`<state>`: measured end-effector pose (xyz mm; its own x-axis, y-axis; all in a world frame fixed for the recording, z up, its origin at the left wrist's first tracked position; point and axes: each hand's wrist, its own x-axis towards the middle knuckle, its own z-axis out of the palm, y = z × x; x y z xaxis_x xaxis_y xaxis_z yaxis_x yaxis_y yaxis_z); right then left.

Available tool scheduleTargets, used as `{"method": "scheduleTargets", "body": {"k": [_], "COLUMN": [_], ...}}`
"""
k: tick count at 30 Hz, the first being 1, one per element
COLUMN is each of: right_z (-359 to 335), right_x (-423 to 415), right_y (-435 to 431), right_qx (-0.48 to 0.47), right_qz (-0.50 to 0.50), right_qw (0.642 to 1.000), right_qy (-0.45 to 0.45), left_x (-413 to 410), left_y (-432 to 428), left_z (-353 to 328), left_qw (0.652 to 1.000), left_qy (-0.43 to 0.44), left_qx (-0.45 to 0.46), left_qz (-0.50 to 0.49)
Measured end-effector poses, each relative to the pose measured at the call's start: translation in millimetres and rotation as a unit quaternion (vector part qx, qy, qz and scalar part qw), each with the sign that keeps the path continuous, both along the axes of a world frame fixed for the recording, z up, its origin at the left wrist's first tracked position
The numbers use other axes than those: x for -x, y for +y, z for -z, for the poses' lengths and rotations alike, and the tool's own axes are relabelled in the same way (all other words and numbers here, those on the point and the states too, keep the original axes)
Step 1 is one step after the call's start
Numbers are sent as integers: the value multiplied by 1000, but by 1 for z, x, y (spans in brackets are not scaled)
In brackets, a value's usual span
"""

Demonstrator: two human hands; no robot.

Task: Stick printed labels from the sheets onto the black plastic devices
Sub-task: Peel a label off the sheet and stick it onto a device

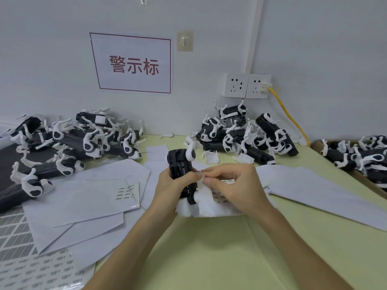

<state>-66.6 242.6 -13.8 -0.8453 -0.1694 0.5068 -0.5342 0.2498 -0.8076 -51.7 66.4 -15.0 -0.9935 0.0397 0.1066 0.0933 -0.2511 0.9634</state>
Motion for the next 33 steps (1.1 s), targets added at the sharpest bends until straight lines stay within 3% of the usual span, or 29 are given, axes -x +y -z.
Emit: {"method": "scheduleTargets", "body": {"k": [10,25,33], "right_z": [3,0,0], "right_x": [-1,-1,-2], "right_y": [-5,-4,-4], "right_qx": [3,-42,-28], "right_qz": [34,32,33], "right_qw": [997,992,996], "right_qy": [75,116,84], "left_x": [3,4,4], "left_y": [-2,-3,-2], "left_z": [2,3,1], "left_qw": [999,997,996], "left_qy": [-24,-35,-46], "left_qx": [-37,-68,-65], "left_qz": [10,30,26]}}
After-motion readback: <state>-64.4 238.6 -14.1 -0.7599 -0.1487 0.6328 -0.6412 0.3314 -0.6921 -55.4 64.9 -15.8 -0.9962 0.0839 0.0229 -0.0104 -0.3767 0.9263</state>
